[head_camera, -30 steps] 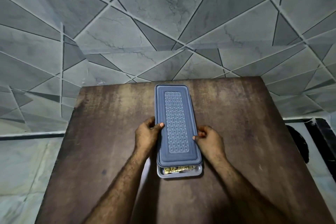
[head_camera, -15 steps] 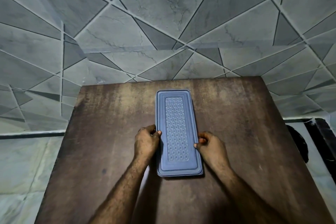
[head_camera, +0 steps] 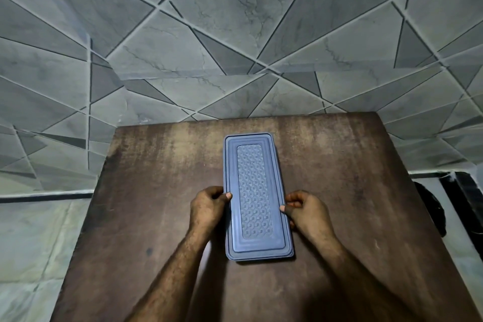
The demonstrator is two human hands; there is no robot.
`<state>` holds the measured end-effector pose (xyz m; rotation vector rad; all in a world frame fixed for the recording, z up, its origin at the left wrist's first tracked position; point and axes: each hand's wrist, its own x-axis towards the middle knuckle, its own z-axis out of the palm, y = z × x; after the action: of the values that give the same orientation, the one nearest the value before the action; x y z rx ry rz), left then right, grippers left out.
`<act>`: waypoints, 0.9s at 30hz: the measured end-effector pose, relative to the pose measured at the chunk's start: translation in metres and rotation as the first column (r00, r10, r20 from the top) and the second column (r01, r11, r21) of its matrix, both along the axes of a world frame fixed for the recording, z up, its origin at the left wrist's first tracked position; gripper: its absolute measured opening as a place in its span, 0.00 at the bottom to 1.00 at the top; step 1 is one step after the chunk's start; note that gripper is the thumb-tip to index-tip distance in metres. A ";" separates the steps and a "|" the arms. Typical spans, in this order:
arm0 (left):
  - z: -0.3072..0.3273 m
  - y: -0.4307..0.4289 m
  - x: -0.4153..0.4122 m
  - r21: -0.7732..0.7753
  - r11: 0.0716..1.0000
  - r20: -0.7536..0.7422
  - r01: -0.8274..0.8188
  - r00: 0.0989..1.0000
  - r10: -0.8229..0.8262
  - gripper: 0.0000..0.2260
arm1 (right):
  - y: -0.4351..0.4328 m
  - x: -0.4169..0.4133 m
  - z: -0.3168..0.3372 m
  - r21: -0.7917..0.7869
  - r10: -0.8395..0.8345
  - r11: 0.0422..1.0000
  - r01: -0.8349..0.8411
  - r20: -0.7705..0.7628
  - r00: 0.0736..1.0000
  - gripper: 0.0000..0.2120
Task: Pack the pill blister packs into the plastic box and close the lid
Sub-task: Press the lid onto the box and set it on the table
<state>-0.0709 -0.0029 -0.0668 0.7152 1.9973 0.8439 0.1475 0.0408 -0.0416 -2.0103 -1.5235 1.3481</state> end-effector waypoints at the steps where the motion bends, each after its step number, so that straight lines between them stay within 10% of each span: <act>1: 0.000 0.005 -0.001 -0.004 1.000 0.001 -0.007 1.000 0.007 0.06 | 0.005 -0.001 0.000 -0.006 -0.017 1.000 0.017 -0.026 1.000 0.09; 27: -0.020 0.159 -0.045 -0.002 0.979 0.201 -0.205 0.959 0.201 0.14 | 0.161 -0.078 -0.007 0.075 -0.198 0.976 0.205 -0.085 0.976 0.16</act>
<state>-0.1155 0.1562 -0.0868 0.4207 1.9036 1.0145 0.0693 0.2015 -0.0487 -1.9768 -1.2810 1.2460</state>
